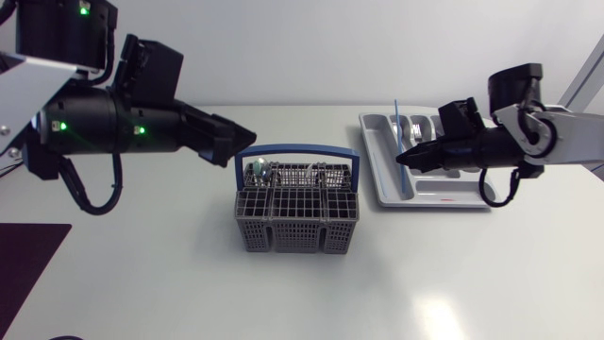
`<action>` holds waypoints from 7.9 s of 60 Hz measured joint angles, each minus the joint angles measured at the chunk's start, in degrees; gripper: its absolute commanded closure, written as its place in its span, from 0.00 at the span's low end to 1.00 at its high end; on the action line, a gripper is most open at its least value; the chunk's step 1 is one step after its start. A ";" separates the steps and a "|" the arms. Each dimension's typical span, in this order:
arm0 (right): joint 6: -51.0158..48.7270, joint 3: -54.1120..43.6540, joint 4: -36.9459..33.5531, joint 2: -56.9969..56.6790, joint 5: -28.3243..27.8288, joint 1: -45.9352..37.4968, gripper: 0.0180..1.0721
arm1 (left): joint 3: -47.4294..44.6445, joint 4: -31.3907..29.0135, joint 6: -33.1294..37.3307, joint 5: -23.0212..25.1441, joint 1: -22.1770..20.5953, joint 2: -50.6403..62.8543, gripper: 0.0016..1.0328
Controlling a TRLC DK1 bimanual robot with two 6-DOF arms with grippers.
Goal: Unload the cutlery basket into the drawer organizer.
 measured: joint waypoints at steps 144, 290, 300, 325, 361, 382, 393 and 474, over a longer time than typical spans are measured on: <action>-3.82 16.87 -17.33 20.33 -11.04 9.11 0.94 | -20.98 16.46 26.95 9.60 5.20 16.96 0.84; -1.25 -2.34 -16.63 -3.54 1.09 20.83 0.69 | -0.57 13.11 24.70 5.81 14.32 22.75 0.36; -2.51 1.60 -12.02 0.52 1.18 14.47 0.49 | -10.58 6.34 31.61 6.12 15.56 6.45 0.17; -0.90 14.29 -6.36 16.94 -0.57 12.09 0.45 | -23.52 -12.61 43.82 11.52 10.71 -8.52 0.16; 0.55 15.76 -8.57 19.52 -2.71 15.65 0.93 | -27.30 7.19 41.46 12.35 5.66 7.02 0.79; 0.55 5.11 -8.94 8.72 -0.55 16.28 0.94 | -20.31 8.81 41.38 11.17 10.36 15.23 0.79; 0.57 1.20 -10.12 5.90 -0.57 17.73 0.94 | -15.85 10.14 40.83 9.77 13.05 20.04 0.79; 2.54 -1.16 -7.85 3.78 5.35 21.70 0.94 | -3.93 12.07 36.87 10.64 15.41 29.20 0.78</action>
